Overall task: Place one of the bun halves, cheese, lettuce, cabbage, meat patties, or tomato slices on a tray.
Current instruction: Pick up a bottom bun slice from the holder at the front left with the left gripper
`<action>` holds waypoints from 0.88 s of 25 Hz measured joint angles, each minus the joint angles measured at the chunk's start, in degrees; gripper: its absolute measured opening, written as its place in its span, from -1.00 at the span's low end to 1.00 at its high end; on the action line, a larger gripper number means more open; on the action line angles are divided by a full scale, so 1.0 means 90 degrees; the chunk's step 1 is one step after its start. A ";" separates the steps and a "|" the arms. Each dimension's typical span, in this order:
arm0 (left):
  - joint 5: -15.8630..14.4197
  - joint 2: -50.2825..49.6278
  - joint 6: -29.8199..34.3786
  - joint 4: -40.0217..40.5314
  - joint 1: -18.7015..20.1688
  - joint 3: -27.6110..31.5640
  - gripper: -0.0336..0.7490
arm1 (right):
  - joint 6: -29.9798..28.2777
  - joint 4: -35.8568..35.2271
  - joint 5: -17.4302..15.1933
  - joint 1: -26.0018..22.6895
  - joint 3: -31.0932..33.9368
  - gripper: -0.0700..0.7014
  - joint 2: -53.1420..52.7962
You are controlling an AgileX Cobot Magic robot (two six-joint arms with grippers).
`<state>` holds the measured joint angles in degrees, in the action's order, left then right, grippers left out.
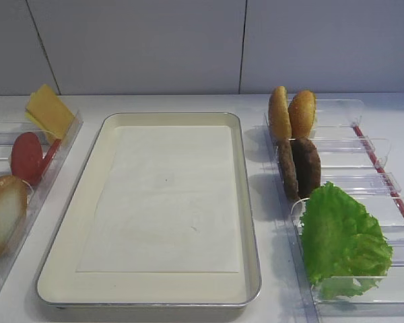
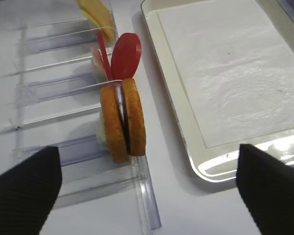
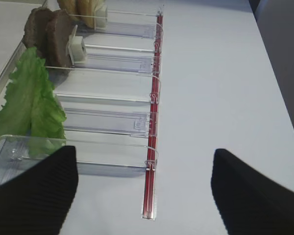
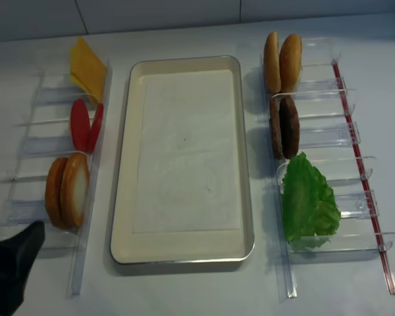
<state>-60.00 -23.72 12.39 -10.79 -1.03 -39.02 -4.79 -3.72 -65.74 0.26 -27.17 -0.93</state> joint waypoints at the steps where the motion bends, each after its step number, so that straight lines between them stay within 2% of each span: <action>1: 0.0041 -0.0133 0.0000 -0.0039 0.0000 -0.0046 0.71 | 0.0000 0.0000 0.0000 0.0000 0.0000 0.68 0.0000; 3: 0.0084 -0.0297 0.0009 -0.0040 0.0000 -0.0080 0.67 | 0.0000 0.0000 0.0000 0.0000 0.0000 0.68 0.0000; 11: 0.0143 -0.1304 0.0024 -0.0406 0.0000 -0.0485 0.31 | 0.0000 0.0000 0.0000 0.0000 0.0000 0.68 0.0000; 16: 0.0166 -0.1678 0.0012 -0.0682 0.0000 -0.0565 -0.02 | 0.0000 0.0000 0.0000 0.0000 0.0000 0.68 0.0000; 20: 0.0371 -0.1977 0.0012 -0.0682 0.0000 -0.0574 -0.23 | 0.0000 0.0000 0.0000 0.0000 0.0000 0.68 0.0000; 22: 0.0445 -0.2199 0.0012 -0.0690 0.0014 -0.0574 -0.26 | 0.0000 0.0000 0.0000 0.0000 0.0000 0.68 0.0000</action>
<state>-55.99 -43.51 12.50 -17.00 -0.91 -44.18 -4.79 -3.72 -65.74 0.26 -27.17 -0.93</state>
